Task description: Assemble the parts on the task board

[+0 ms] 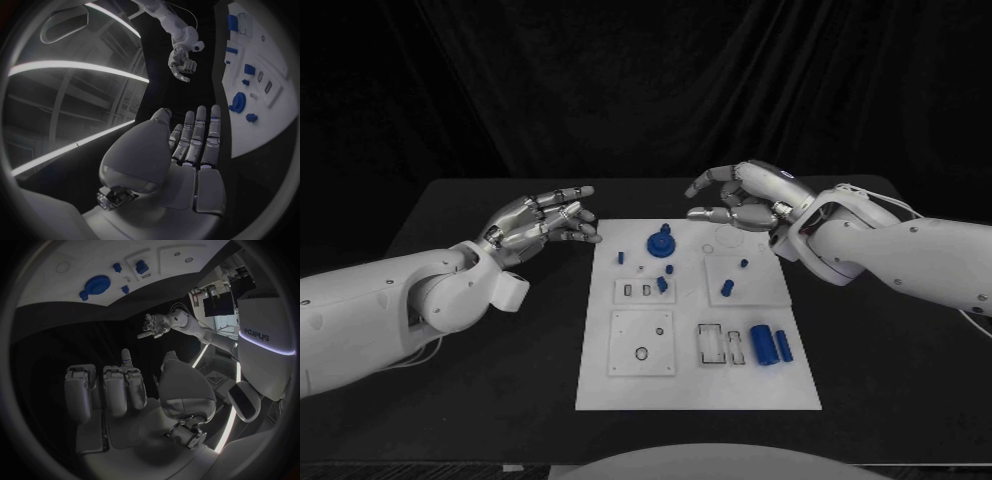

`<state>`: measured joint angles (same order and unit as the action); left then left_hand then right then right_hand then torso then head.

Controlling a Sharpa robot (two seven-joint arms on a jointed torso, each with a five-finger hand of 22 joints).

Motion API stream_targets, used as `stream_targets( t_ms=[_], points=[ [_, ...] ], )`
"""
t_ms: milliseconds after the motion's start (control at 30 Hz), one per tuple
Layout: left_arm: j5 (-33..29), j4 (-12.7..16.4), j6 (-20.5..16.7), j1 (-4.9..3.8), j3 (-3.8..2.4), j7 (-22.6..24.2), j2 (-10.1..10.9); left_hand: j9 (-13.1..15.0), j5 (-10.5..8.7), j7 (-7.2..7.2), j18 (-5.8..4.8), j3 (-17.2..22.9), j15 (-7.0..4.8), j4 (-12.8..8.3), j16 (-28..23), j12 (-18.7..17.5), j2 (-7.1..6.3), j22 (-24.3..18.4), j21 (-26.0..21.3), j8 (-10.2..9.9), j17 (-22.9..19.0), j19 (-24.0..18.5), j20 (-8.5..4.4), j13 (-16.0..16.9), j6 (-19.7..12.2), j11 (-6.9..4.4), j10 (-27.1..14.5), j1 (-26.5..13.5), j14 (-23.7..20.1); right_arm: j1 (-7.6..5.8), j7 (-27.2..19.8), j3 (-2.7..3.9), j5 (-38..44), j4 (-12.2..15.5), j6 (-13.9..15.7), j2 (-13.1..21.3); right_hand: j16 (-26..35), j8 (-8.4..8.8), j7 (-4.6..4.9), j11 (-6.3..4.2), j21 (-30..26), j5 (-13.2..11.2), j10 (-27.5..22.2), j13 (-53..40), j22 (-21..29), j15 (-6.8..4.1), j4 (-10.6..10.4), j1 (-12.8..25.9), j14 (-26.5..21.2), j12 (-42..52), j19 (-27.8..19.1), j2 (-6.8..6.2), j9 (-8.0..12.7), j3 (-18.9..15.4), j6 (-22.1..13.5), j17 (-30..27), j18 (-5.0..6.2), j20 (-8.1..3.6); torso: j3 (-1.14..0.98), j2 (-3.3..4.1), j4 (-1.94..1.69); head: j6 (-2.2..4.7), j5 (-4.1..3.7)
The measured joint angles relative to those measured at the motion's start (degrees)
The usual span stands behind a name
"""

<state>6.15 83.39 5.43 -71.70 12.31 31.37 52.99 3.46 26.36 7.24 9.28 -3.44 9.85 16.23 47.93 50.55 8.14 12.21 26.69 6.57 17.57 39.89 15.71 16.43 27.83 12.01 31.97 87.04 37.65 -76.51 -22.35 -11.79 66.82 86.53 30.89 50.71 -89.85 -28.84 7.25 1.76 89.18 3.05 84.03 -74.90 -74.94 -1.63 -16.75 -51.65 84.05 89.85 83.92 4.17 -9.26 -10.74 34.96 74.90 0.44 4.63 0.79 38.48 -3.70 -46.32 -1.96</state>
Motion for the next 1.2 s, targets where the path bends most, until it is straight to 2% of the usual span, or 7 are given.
stream_targets(
  t_ms=[133,233,300,333,400,800,1200],
  points=[
    [10.02,-0.04,-4.19,-3.51,-0.12,1.08,-0.33,0.30,-12.60,1.17,0.51,-7.87,-3.99,0.49,23.95,18.73,1.23,8.12,12.45,2.70,19.31,7.11,-3.67,16.97,8.02,-4.02,7.58,-9.60,5.67,-0.46,0.71,0.01,-2.19,2.05,1.57,2.35,0.00,0.00,0.19,0.35,0.00,1.01,-0.06,-0.02,0.00,0.42,0.06,-2.54,-0.01,0.00,0.11,2.54,0.46,-0.27,0.19,0.00,0.00,0.29,-0.01,0.00,-0.11,0.51,0.23],
    [19.12,-1.07,-5.74,-6.53,-0.13,0.72,-2.03,0.70,-15.76,1.91,0.51,-12.38,-5.39,0.63,37.70,32.35,2.90,19.21,25.92,3.75,48.76,5.94,-5.82,48.43,14.06,-5.61,32.12,-11.52,28.71,-0.62,1.51,-0.01,-3.81,2.81,2.17,3.04,0.00,0.00,0.43,0.41,0.00,3.49,0.00,-0.05,0.00,0.42,0.10,-4.28,-0.01,0.00,-0.07,3.92,0.76,-0.74,0.42,0.00,0.00,0.48,0.00,0.00,-0.14,1.02,0.47],
    [26.33,-1.61,-6.07,-8.39,-0.29,-0.44,-3.55,1.53,-16.54,1.94,-3.17,-14.29,-6.33,0.11,41.50,34.70,4.02,43.37,44.65,5.37,56.23,22.02,-6.68,57.40,18.81,-4.35,46.89,-12.88,44.17,-0.66,2.27,-0.01,-4.96,3.05,2.47,3.28,0.00,0.00,0.53,0.41,0.00,6.34,0.00,-0.05,0.01,0.42,0.23,-7.18,-0.01,0.00,0.10,4.65,1.01,-0.88,0.73,0.00,0.01,0.70,-0.01,-0.02,-0.14,1.25,0.57],
    [29.35,-1.82,-6.01,-9.06,-0.29,-1.29,-4.19,2.24,-16.54,1.52,-6.39,-15.34,-6.68,0.06,41.83,38.16,4.55,55.13,54.60,6.77,56.93,34.96,-6.95,58.33,22.15,-5.22,49.80,-13.76,45.43,-0.66,2.65,-0.02,-5.40,3.12,2.57,3.35,0.00,0.00,0.56,0.41,0.00,7.20,0.00,-0.04,0.01,0.42,0.23,-8.30,-0.01,0.00,0.10,4.95,1.10,-0.88,1.07,0.00,0.00,0.70,-0.01,-0.03,-0.14,1.36,0.61],
    [35.82,-2.29,-4.92,-10.58,-0.22,-4.50,-5.71,3.41,-16.68,0.20,-8.57,-16.82,-7.59,0.27,41.92,39.59,4.89,61.28,61.76,8.85,57.33,42.45,-7.64,58.72,27.42,-7.10,51.33,-14.31,46.28,-0.66,3.54,-0.03,-6.28,3.37,2.70,3.40,0.00,-0.29,0.58,0.44,0.00,9.34,-0.03,-0.04,0.01,0.62,0.15,-10.64,-0.21,0.00,0.10,5.47,1.24,-0.96,1.15,0.00,0.00,0.70,-0.04,-0.07,-0.11,1.48,0.65],
    [54.21,-3.67,14.13,-13.49,-0.18,-31.40,-15.83,5.85,-18.90,-1.84,-8.95,-19.15,-9.41,0.01,41.92,39.70,7.43,62.75,63.15,9.73,57.38,44.21,-8.49,58.56,34.08,-9.43,51.96,-20.06,46.24,0.36,8.19,-0.02,-8.80,3.64,0.99,3.77,0.00,-0.50,0.52,0.62,-0.42,11.24,-0.20,-0.04,0.02,0.62,0.49,-13.70,-0.21,0.00,0.10,5.60,1.50,-1.77,2.31,0.00,0.00,0.70,-1.32,-0.90,0.67,-0.08,1.82],
    [51.27,-5.99,16.53,-13.71,-0.22,-48.21,-22.53,7.55,-21.59,-2.19,-8.95,-15.95,-10.37,-0.02,41.92,39.64,7.52,62.73,63.14,8.74,57.37,44.10,-9.80,58.70,34.32,-10.44,51.92,-18.40,46.40,1.44,11.43,-0.04,-9.16,5.03,-2.03,4.21,0.00,-0.50,0.52,0.82,-0.73,9.54,0.00,-0.03,0.03,0.78,0.95,-15.99,-0.05,0.00,0.10,3.90,1.77,-2.69,2.31,0.00,0.01,0.70,-2.21,-1.35,1.32,-0.96,3.58]
  ],
)
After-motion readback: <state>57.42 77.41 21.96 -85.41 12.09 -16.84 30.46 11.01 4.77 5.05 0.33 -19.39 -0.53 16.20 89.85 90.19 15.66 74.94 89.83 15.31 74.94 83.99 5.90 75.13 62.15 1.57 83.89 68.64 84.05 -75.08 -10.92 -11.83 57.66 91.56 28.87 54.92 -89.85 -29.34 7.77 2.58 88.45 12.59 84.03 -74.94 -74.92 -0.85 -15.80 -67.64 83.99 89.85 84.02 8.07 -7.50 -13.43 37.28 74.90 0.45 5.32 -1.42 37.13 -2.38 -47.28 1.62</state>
